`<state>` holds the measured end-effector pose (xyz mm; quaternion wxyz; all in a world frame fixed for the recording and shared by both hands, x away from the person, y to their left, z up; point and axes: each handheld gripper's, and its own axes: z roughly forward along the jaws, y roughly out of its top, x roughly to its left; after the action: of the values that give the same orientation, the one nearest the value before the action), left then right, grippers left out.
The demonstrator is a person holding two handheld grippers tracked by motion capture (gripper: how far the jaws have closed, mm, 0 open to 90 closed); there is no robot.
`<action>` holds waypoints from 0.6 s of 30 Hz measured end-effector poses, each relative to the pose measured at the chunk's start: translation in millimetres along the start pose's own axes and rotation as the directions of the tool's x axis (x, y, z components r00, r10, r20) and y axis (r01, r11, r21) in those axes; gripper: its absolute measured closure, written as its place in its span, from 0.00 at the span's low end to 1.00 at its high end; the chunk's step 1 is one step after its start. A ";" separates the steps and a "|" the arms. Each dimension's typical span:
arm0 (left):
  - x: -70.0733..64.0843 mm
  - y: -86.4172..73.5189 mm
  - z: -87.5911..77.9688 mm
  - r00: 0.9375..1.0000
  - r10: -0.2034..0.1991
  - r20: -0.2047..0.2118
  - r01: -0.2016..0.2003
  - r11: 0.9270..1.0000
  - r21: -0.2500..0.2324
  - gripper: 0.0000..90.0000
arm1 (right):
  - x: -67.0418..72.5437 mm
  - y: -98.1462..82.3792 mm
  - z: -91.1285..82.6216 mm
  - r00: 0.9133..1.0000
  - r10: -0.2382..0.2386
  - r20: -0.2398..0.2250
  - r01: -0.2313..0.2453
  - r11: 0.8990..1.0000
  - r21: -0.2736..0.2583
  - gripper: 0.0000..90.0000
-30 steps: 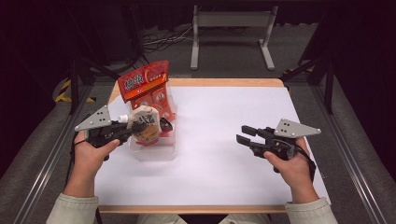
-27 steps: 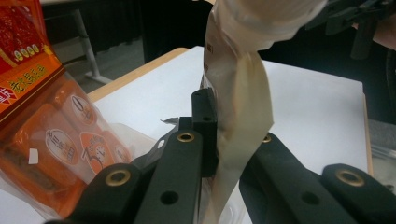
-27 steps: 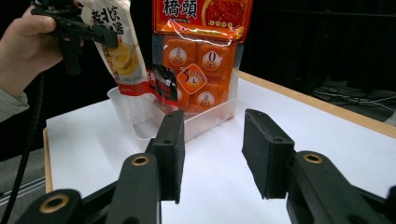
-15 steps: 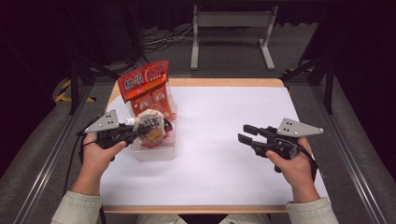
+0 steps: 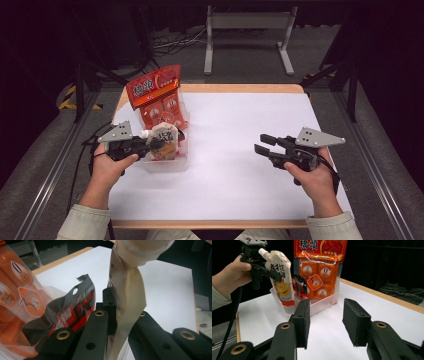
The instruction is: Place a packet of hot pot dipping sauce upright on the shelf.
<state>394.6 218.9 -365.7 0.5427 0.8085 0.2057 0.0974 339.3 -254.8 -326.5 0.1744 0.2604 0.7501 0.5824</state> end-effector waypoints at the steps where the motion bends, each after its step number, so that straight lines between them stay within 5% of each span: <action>1: 0.5 -0.9 0.5 1.000 -0.003 -0.001 0.003 1.000 0.002 0.97 | -0.1 0.1 -0.1 1.000 0.001 0.001 -0.001 1.000 -0.002 0.64; 18: 5.3 -18.1 16.6 0.999 -0.046 0.017 0.045 0.997 0.070 0.96 | 1.4 0.7 0.4 1.000 -0.009 -0.002 0.009 1.000 0.003 0.64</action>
<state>401.5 213.2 -389.1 0.5182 0.8228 0.2226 0.0704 338.5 -253.5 -325.9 0.1756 0.2569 0.7524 0.5806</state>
